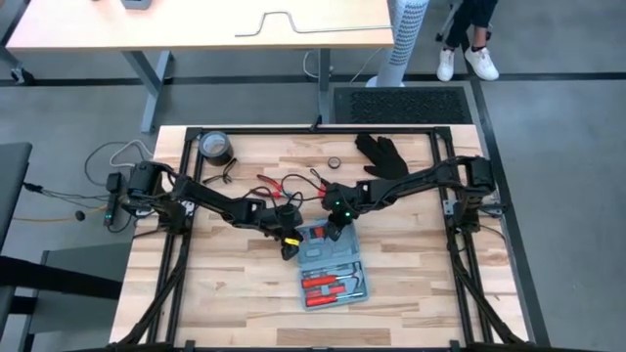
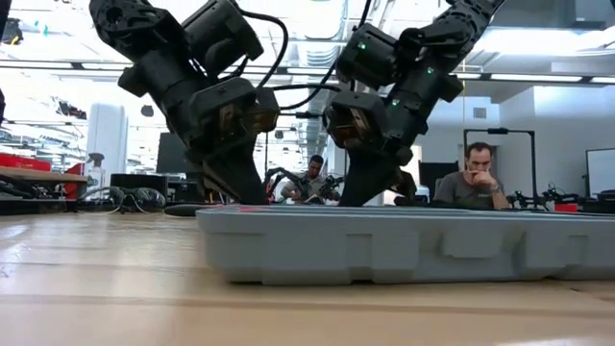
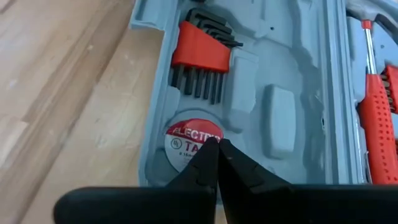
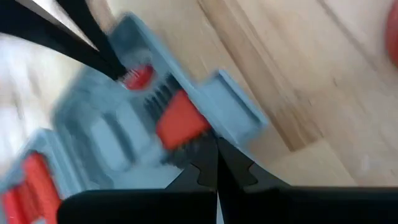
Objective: Prefit tool cases
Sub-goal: Remove the orange hex key set from the gray prefit tool case
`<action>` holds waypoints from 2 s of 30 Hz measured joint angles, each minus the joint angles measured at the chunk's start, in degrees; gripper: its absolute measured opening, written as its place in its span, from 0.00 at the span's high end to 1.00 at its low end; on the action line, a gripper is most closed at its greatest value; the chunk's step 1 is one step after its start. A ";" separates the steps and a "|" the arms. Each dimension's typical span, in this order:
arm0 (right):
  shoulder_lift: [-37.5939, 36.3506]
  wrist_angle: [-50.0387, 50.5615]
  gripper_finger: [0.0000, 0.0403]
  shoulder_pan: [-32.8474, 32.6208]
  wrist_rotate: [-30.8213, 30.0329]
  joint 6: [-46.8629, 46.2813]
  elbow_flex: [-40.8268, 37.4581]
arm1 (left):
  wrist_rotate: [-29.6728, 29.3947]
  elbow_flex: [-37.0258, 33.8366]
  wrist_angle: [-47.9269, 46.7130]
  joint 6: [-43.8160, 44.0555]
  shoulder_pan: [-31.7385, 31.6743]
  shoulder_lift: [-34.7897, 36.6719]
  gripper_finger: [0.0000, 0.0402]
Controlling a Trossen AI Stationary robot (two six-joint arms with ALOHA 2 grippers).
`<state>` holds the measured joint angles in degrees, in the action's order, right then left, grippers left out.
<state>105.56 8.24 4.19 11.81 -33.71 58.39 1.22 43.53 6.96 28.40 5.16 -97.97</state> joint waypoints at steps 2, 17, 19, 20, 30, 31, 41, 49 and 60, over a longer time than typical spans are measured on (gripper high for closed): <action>0.59 -0.38 1.00 -0.04 0.05 -0.11 0.11 | 0.01 0.00 0.46 0.20 0.03 -0.40 1.00; 0.59 4.20 1.00 -0.39 -2.26 3.61 0.20 | -1.54 -0.12 1.14 0.33 -0.04 -0.58 1.00; 0.59 4.26 1.00 -0.44 -2.49 3.85 0.20 | -1.56 -0.16 1.37 0.47 -0.04 -0.60 1.00; 0.57 4.28 1.00 -0.44 -2.51 4.07 0.20 | -1.62 -0.16 1.46 0.61 -0.04 -0.62 1.00; 3.82 3.99 1.00 -0.29 -0.56 3.98 0.85 | -2.99 -0.24 1.38 1.34 -0.08 -0.64 1.00; 3.95 4.00 1.00 -0.28 -0.52 4.00 0.85 | -3.00 -0.24 1.36 1.45 -0.08 -0.64 1.00; 4.36 -2.97 1.00 0.26 6.54 2.05 0.49 | -1.89 -0.29 4.58 3.90 -0.04 -3.26 1.00; 4.70 -8.13 1.00 0.20 13.06 1.58 0.31 | -0.22 -0.16 7.71 5.26 -0.08 -6.16 1.00; 2.82 -7.29 1.00 0.42 14.71 1.22 0.42 | -2.45 -0.16 7.89 3.93 -0.45 -6.10 1.00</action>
<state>108.38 0.95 4.60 26.52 -32.49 58.81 -1.22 43.37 14.85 32.34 4.71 -104.07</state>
